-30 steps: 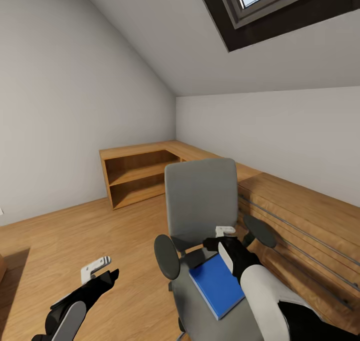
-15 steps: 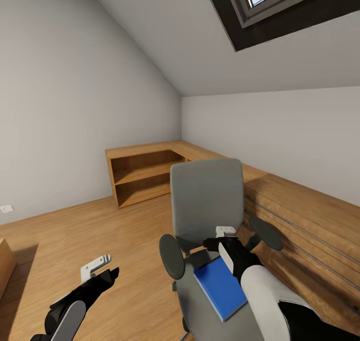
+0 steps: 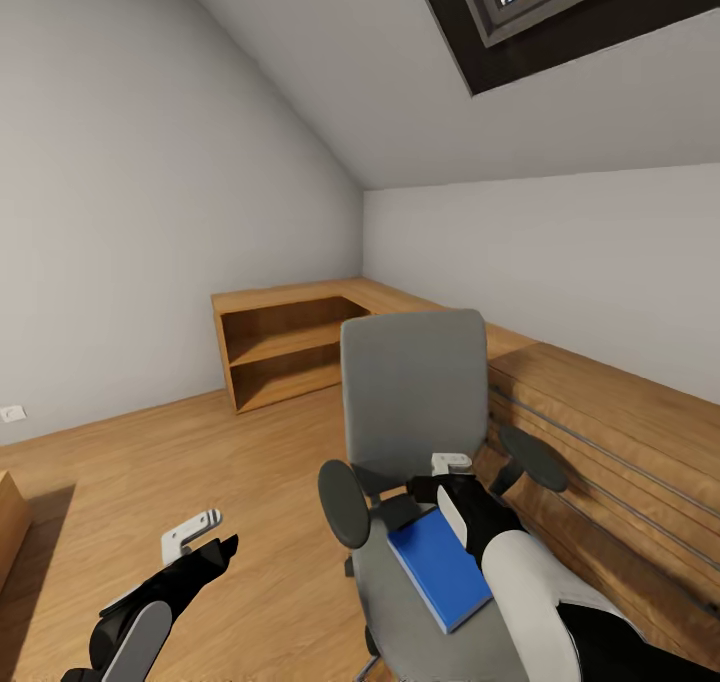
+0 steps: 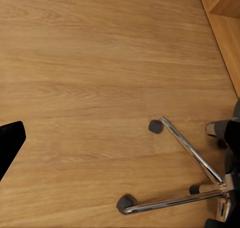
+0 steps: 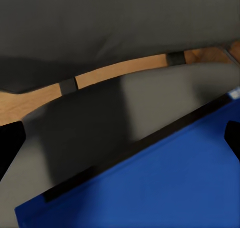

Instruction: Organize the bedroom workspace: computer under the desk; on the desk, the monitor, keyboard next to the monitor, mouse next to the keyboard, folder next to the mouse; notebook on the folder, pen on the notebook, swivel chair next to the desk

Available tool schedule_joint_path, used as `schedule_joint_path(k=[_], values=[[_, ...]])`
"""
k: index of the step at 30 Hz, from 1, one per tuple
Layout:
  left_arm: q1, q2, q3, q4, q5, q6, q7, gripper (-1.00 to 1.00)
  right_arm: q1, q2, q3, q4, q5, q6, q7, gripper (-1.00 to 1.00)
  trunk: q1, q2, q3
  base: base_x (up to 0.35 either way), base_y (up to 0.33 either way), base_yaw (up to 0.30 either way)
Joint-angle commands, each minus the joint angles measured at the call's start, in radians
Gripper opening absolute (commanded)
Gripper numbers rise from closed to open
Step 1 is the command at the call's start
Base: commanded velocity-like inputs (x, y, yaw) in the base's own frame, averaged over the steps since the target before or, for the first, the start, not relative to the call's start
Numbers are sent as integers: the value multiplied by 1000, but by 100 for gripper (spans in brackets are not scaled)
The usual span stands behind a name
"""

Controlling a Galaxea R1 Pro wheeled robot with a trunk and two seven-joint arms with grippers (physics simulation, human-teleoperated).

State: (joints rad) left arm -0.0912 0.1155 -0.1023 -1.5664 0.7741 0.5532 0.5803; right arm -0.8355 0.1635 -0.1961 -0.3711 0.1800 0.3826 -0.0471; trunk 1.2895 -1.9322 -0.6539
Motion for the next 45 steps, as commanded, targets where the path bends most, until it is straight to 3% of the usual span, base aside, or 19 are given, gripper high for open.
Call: schedule_joint_path(k=[1,21,45], values=[[-1,1,-2,-1,10,0,10,100,-1,1,-6,-2,10,5,1,100,4,-8,-4,0,0,0],[-1,1,-2,0,10,-1,10,100,-1,-1,-6,-2,11,4,1,100,81,-148,-67,0,0,0],[-1,4,-2,36,10,1,8,100,-1,2,-5,-2,10,4,-1,100,81,-148,-67,38,0,0]])
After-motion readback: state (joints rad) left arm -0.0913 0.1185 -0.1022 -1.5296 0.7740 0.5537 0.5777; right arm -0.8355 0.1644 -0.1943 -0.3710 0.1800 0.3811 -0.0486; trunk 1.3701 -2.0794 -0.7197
